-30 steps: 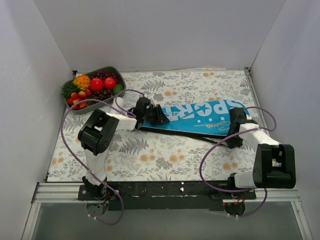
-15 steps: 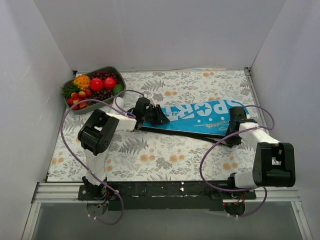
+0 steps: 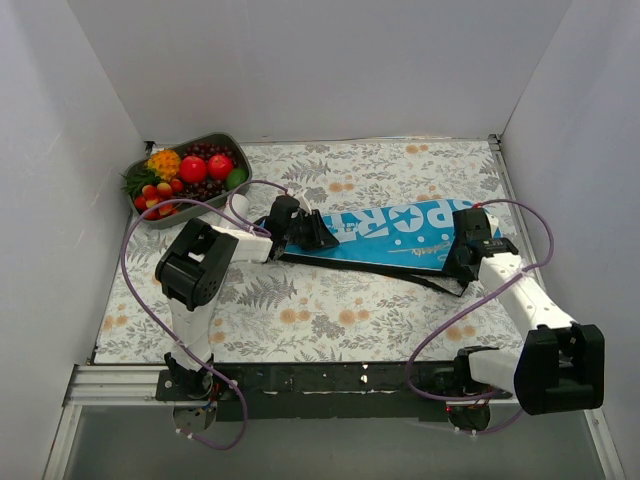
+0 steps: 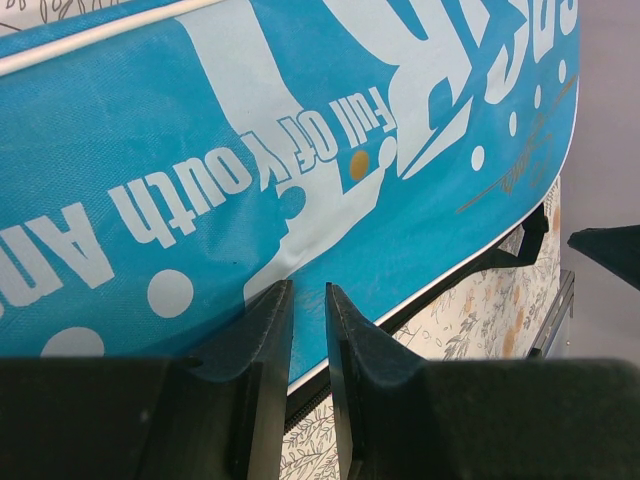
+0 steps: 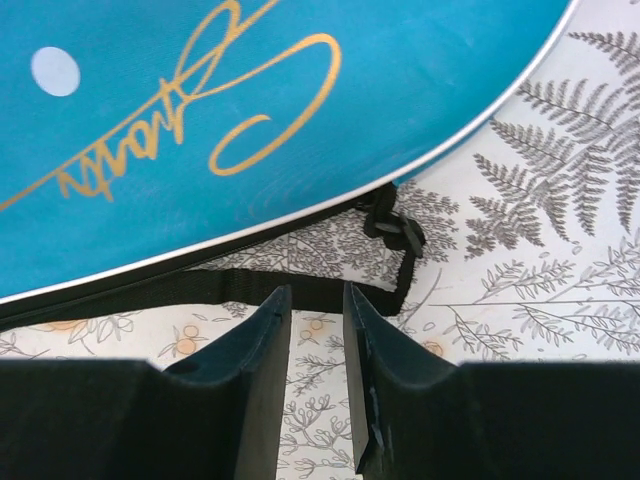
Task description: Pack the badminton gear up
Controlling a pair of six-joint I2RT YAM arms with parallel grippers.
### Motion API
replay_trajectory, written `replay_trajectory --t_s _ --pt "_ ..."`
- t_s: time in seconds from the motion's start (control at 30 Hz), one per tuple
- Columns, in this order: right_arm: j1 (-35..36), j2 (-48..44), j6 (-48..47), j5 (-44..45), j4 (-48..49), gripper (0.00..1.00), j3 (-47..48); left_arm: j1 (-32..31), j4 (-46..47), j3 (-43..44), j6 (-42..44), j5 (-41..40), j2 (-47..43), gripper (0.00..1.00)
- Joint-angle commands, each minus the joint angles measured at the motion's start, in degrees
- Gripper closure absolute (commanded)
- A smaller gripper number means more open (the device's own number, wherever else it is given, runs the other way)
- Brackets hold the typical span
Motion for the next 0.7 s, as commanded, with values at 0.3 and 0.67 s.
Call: replay_trajectory --t_s 0.3,0.67 --pt "1.7 8.82 0.8 -0.79 5.54 0.98 1.2 0.36 -0.43 -0.88 0.67 -0.3 -1.94 0.81" --pt "1.26 15.77 2.55 5.44 5.19 0.98 1.56 0.36 -0.34 -1.14 0.85 -0.12 -1.77 0.82"
